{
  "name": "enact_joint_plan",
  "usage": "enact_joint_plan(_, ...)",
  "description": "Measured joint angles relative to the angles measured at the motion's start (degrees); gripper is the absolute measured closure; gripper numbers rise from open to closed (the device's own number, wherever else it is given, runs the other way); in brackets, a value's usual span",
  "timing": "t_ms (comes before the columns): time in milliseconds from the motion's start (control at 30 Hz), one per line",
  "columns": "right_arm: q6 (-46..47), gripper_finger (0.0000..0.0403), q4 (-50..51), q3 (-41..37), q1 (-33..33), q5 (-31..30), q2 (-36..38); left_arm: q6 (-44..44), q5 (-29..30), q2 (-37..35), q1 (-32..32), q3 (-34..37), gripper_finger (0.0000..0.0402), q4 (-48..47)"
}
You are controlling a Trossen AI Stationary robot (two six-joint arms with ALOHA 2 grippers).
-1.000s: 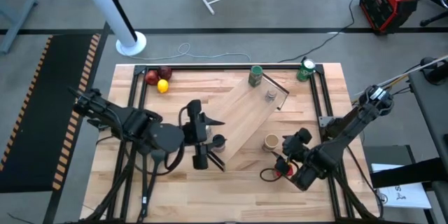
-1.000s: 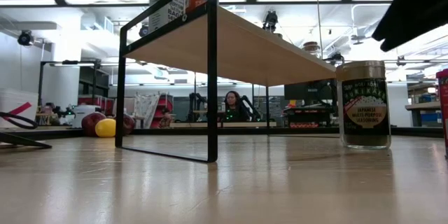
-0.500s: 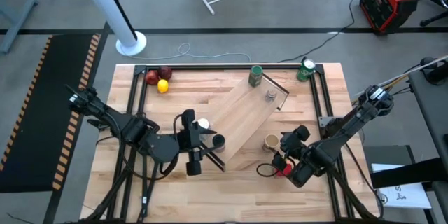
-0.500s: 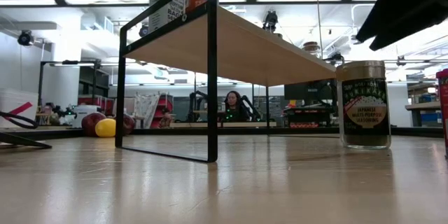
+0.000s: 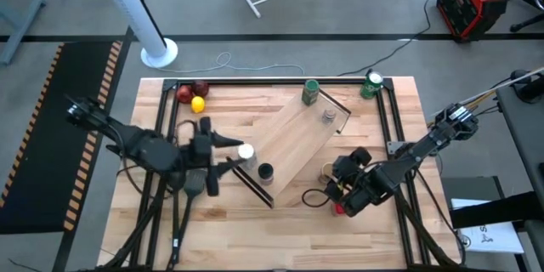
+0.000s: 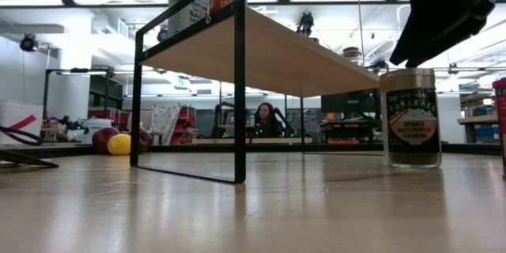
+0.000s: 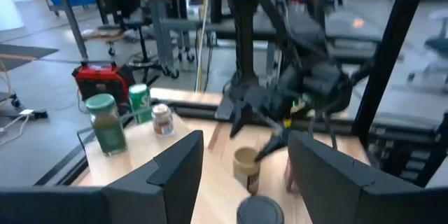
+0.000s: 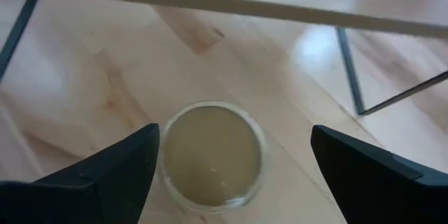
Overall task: Shelf spices
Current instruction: Put the golden seasoning bottle on the shelf
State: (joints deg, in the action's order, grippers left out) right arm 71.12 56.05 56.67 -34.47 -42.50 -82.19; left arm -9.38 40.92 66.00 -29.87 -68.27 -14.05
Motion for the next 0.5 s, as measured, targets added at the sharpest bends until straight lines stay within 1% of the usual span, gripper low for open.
enact_joint_plan(100, -2.35, 0.0052, -2.0, -0.01, 0.33, 2.13, -0.01, 0.37, 0.12, -3.18, 0.0, 1.01, 0.0203, 1.39)
enact_joint_plan(233, -5.53, 0.0052, -2.3, 0.58, 1.45, 6.18, 1.11, 4.62, 0.58, -5.64, 0.02, 0.55, 0.0203, 5.42)
enact_joint_plan(400, -7.44, 0.0052, -2.34, 2.57, 3.67, 9.08, 2.89, 10.21, 0.67, -5.65, 0.02, -1.7, 0.0203, 8.07)
enact_joint_plan(500, -8.19, 0.0052, -2.43, 3.65, 5.94, 12.65, 4.16, 12.53, 0.66, -5.1, 0.02, -2.19, 0.0203, 7.99)
